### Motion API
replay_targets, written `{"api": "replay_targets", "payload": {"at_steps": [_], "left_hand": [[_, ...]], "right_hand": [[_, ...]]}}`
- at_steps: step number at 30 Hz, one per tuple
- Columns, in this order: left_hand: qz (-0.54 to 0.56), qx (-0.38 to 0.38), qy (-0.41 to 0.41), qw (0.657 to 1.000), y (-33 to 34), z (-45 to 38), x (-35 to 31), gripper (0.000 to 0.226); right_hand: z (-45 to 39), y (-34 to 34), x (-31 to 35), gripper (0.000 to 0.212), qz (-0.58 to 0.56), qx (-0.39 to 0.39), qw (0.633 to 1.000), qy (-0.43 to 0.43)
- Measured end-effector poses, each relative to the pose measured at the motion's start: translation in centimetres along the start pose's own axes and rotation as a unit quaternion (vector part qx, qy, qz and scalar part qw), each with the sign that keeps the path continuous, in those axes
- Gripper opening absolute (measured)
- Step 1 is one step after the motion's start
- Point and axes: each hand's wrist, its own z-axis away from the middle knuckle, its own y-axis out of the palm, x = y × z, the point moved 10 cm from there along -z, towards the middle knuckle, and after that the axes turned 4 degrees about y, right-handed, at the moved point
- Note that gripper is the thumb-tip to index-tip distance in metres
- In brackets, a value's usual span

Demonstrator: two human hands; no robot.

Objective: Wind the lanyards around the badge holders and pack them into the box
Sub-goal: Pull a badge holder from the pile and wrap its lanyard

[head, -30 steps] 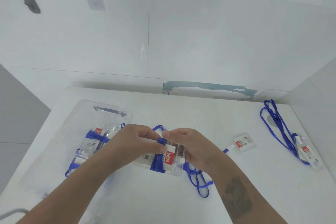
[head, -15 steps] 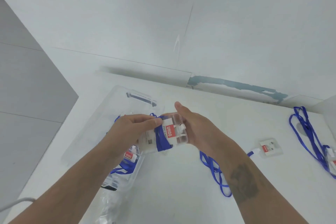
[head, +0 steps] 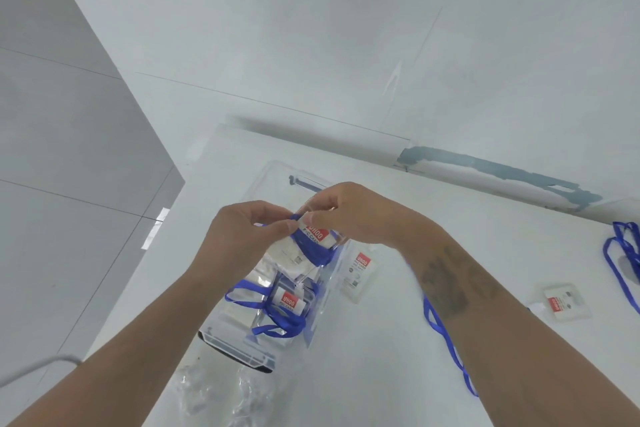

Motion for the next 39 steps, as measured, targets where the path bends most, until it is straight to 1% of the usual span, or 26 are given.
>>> {"api": "replay_targets", "payload": {"at_steps": [2,5,8,10,13,17,19,21,23,25,28,33,35,39], "left_hand": [[-0.042,0.01,-0.002,0.999,-0.1,-0.7,0.9,0.012],[-0.104,0.039,-0.035,0.993,0.6,-1.5,3.0,0.005],[-0.167,0.077,-0.08,0.98,1.8,-2.0,5.6,0.008],[-0.186,0.096,-0.109,0.972,2.5,-2.1,7.3,0.011],[-0.199,0.101,-0.141,0.964,3.3,-2.6,9.3,0.012],[-0.229,0.115,-0.181,0.949,4.4,-2.9,11.7,0.017],[-0.233,0.116,-0.19,0.947,4.8,-3.1,12.7,0.016],[-0.271,0.115,-0.175,0.94,5.1,-3.4,13.1,0.014],[-0.312,0.106,-0.161,0.93,5.1,-3.6,13.2,0.013],[-0.341,0.098,-0.158,0.922,5.2,-3.7,13.5,0.017],[-0.364,0.087,-0.166,0.912,5.1,-3.8,13.7,0.019],[-0.389,0.079,-0.169,0.902,4.7,-4.0,13.1,0.023],[-0.393,0.082,-0.172,0.899,4.5,-3.9,12.8,0.025],[-0.424,0.097,-0.153,0.887,4.3,-3.8,11.8,0.029]], "right_hand": [[-1.1,0.4,0.1,0.016,0.014,-0.001,1.0,0.003],[-2.6,1.8,-0.3,0.012,0.064,0.007,0.998,0.014],[-3.9,3.9,-1.3,0.013,0.127,0.024,0.991,0.036],[-4.7,5.0,-2.0,0.014,0.167,0.027,0.984,0.047],[-5.8,6.2,-2.9,0.019,0.228,0.02,0.971,0.065],[-6.8,7.1,-3.6,0.024,0.317,0.002,0.945,0.082],[-7.2,7.7,-3.8,0.024,0.342,-0.005,0.936,0.08],[-7.5,7.9,-3.7,0.022,0.366,-0.014,0.928,0.074],[-7.6,8.1,-3.5,0.014,0.388,-0.022,0.919,0.069],[-7.7,8.4,-3.3,0.01,0.399,-0.026,0.914,0.062],[-7.8,8.7,-3.3,0.016,0.39,-0.023,0.918,0.059],[-7.5,8.1,-3.7,0.021,0.36,-0.023,0.93,0.065],[-7.2,7.5,-3.6,0.023,0.349,-0.029,0.934,0.066],[-6.1,5.7,-3.1,0.025,0.332,-0.05,0.94,0.058]]}}
